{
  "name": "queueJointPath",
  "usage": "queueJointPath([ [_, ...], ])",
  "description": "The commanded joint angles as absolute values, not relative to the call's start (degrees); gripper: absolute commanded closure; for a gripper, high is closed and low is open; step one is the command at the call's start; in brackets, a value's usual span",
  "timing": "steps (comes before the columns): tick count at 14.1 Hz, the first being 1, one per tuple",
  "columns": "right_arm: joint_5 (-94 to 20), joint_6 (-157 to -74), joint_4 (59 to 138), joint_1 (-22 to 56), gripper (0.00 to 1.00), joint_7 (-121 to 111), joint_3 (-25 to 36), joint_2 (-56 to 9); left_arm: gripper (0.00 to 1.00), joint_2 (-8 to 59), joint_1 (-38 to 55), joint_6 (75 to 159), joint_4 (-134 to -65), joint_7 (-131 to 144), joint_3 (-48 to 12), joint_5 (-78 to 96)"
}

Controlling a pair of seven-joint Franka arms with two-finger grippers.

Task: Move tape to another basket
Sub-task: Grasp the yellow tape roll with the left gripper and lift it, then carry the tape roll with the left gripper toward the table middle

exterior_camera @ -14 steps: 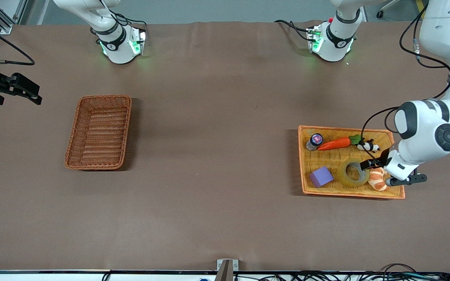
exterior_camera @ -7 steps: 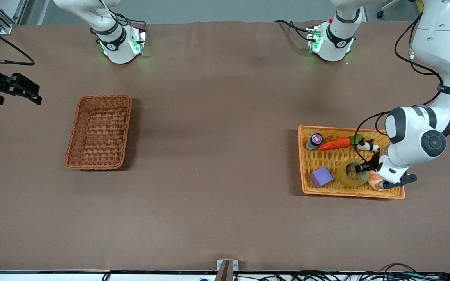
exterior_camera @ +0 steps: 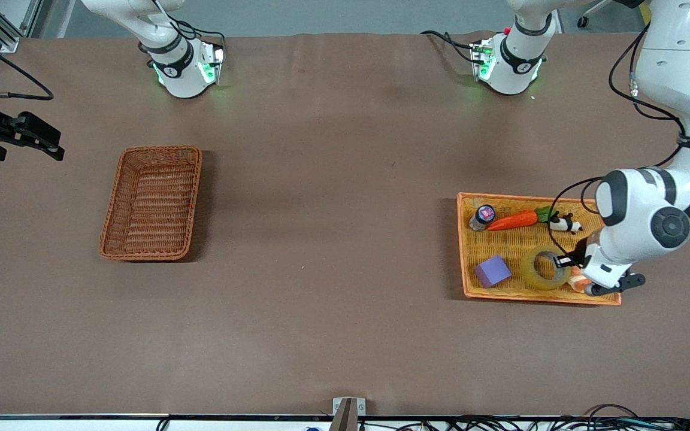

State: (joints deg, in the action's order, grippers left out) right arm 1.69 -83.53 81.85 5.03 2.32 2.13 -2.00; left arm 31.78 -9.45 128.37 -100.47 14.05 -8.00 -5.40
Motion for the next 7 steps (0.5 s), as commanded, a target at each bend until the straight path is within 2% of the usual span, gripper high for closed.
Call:
queueJointPath([
  [1, 0.9, -83.4, 82.2, 5.5, 0.00, 1.8, 2.7, -1.6, 1.00, 29.8, -9.0, 113.3, -89.1, 15.1, -10.3, -6.0],
  [3, 0.9, -83.6, 82.2, 5.5, 0.00, 1.8, 2.6, -1.7, 1.00, 28.0, -9.1, 108.6, -85.8, 16.1, -14.7, -5.9],
  [7, 0.9, -83.5, 82.2, 5.5, 0.00, 1.8, 2.5, -1.7, 0.99, 26.1, -8.3, 107.8, -85.4, 22.5, -26.7, -6.2],
])
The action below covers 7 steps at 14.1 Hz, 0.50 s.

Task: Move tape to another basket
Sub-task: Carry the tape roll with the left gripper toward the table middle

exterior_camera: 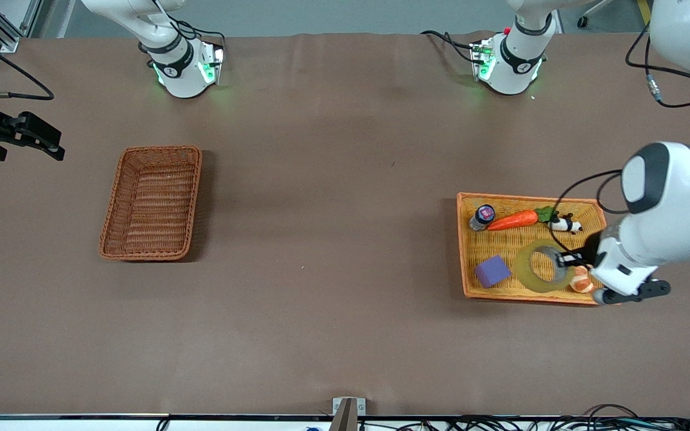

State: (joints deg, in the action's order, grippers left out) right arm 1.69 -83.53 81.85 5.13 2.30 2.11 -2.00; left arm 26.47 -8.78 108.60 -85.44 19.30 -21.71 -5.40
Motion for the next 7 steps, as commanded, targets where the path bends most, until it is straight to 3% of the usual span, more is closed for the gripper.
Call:
queueJointPath([
  [1, 0.9, -83.5, 82.2, 5.5, 0.00, 1.8, 2.5, -1.7, 0.99, 26.6, -6.3, 107.6, -85.4, 26.7, -29.4, -6.4],
  [4, 0.9, -83.4, 82.2, 5.5, 0.00, 1.8, 2.5, -1.6, 1.00, 29.7, 5.2, 107.6, -85.0, 38.8, -29.9, -6.3],
  [7, 0.9, -83.4, 82.2, 5.5, 0.00, 1.8, 2.5, -1.6, 1.00, 36.5, 14.2, 108.7, -79.8, 48.6, -29.7, -6.5],
])
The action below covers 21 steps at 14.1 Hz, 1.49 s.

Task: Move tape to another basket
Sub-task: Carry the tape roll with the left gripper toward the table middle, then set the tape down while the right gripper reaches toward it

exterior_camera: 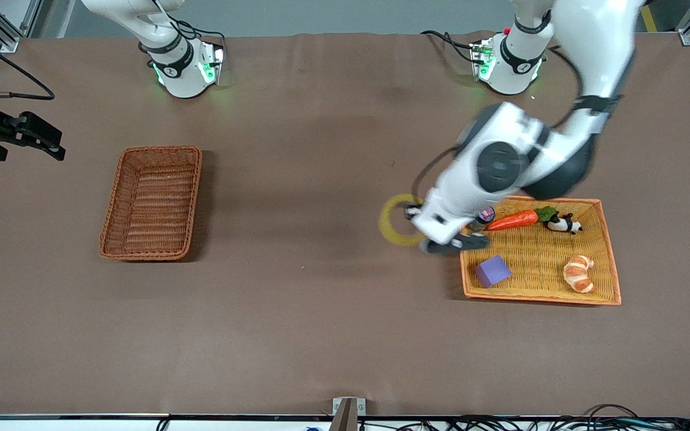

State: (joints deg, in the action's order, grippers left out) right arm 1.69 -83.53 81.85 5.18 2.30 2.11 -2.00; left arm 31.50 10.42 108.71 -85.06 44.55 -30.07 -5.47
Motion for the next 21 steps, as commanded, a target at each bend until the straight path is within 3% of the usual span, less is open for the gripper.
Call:
queueJointPath([
  [1, 0.9, -83.4, 82.2, 5.5, 0.00, 1.8, 2.5, -1.6, 1.00, 38.6, 16.8, 110.7, -78.8, 51.1, -29.5, -6.5],
  [5, 0.9, -83.7, 82.1, 5.5, 0.00, 1.8, 2.6, -1.7, 1.00, 44.3, 28.0, 122.9, -78.8, 58.8, -22.7, -6.4],
  [10, 1.1, -83.6, 81.7, 5.5, 0.00, 1.4, 2.6, -1.9, 0.95, 48.4, 39.4, 128.4, -77.0, 59.3, -11.9, -6.4],
  [12, 1.2, -84.0, 81.7, 5.2, 0.00, 1.1, 2.6, -2.1, 0.76, 48.6, 39.9, 128.7, -77.0, 59.2, -11.3, -6.4],
  [13, 1.2, -84.0, 81.7, 5.1, 0.00, 0.6, 2.6, -2.7, 0.58, 48.2, 39.9, 128.6, -77.0, 59.1, -11.2, -6.5],
  [14, 1.1, -83.8, 81.7, 5.6, 0.00, 0.1, 2.6, -3.8, 0.34, 47.8, 40.0, 128.2, -77.1, 59.0, -11.2, -6.6],
  [15, 1.1, -83.8, 81.7, 6.4, 0.00, 0.2, 2.5, -3.8, 0.02, 47.1, 40.1, 128.1, -77.1, 59.0, -11.2, -7.7],
  [18, 0.8, -85.2, 81.7, 7.6, 0.00, 0.3, 2.3, -5.1, 0.00, 41.9, 38.4, 123.9, -77.1, 57.0, -11.3, -13.5],
  [21, -0.4, -88.8, 82.2, 14.7, 0.00, 2.8, 2.2, -9.1, 0.00, 33.1, 31.8, 114.1, -77.3, 49.5, -11.4, -13.6],
])
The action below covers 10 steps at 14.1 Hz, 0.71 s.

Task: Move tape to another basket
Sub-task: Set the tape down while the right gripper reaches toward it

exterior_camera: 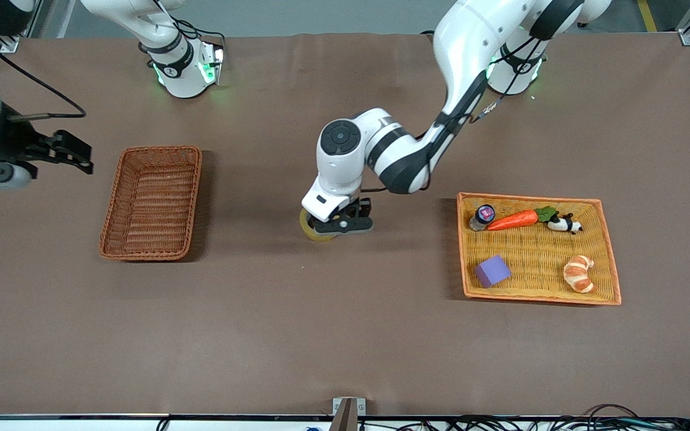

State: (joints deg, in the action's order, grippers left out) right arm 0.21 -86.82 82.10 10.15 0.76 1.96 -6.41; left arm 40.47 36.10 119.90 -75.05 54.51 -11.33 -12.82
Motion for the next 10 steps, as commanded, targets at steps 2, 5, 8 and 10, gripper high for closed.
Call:
queueJointPath([
  [2, -0.4, -93.0, 83.3, 19.8, 0.00, 9.5, 2.1, -13.5, 0.00, 28.1, 27.0, 108.8, -77.5, 42.2, -11.4, -13.3],
  [5, -0.3, -108.1, 93.1, 27.8, 0.00, 19.6, 2.2, -16.0, 0.00, 20.9, 19.0, 102.5, -77.7, 39.2, -12.0, -12.8],
  [8, -0.3, -124.6, 103.5, 34.3, 0.00, 24.8, 2.2, -19.2, 0.00, 13.6, 13.4, 94.4, -79.0, 32.4, -12.0, -7.8],
  [10, -0.3, -131.2, 104.7, 37.3, 0.00, 27.4, 2.2, -24.2, 0.00, 8.8, 8.3, 93.8, -81.5, 27.4, -12.0, -5.6],
])
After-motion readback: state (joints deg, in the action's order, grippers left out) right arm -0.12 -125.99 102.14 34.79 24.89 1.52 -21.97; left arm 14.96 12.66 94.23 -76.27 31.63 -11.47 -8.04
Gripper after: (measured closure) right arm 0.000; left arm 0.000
